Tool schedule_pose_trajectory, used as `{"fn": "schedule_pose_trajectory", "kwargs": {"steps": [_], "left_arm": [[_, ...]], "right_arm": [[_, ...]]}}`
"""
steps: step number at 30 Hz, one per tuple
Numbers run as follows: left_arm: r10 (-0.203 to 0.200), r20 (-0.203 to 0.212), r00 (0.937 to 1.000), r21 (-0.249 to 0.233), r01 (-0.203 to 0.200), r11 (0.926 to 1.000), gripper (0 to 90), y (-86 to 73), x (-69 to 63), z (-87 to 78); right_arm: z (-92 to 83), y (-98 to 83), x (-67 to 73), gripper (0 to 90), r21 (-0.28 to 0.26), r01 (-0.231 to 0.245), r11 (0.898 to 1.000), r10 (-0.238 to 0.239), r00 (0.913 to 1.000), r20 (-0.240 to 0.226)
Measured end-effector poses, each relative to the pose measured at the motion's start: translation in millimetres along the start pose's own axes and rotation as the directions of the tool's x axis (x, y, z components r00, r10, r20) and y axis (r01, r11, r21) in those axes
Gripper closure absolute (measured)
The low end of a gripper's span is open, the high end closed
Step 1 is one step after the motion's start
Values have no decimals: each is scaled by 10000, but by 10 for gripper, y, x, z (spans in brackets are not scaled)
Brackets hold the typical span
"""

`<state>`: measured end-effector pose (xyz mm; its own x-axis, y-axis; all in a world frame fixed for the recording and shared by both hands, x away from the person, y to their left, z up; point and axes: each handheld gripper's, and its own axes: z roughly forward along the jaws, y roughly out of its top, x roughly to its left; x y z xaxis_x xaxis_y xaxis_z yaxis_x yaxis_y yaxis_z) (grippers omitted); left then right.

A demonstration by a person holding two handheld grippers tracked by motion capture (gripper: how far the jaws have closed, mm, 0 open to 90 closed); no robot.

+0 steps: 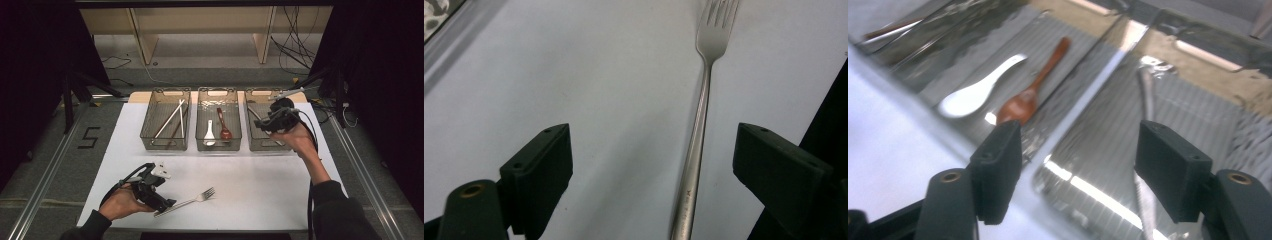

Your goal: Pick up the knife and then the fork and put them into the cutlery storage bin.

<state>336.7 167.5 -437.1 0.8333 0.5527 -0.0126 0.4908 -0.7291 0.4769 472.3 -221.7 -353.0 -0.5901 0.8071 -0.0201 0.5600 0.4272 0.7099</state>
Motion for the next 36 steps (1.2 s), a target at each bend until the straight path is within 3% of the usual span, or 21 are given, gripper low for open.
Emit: {"fn": "schedule_pose_trajectory", "kwargs": {"steps": [5, 10, 16, 27, 36], "left_arm": [[27, 73, 10000, 223, -29, 9997, 160, 13, -35, 36], [290, 297, 9991, 468, -304, 9984, 189, 44, -71, 90], [886, 563, 9945, 900, -934, 9916, 288, 75, -161, 170], [763, 770, 9941, 1207, -853, 9890, 399, 107, -199, 228], [1142, 883, 9895, 1771, -1284, 9758, 540, 159, -278, 335]], "right_arm": [[-149, -262, 156, 339, -239, 150, 9996, -160, 9990, -409], [-263, -463, 272, 333, -514, 167, 9985, -208, 9966, -794], [-358, -627, 419, 328, -817, 272, 9963, -368, 9922, -1192], [-430, -898, 664, 303, -1065, 370, 9936, -546, 9843, -1677], [-484, -1018, 828, 302, -938, 531, 9942, -717, 9755, -2078]]}}
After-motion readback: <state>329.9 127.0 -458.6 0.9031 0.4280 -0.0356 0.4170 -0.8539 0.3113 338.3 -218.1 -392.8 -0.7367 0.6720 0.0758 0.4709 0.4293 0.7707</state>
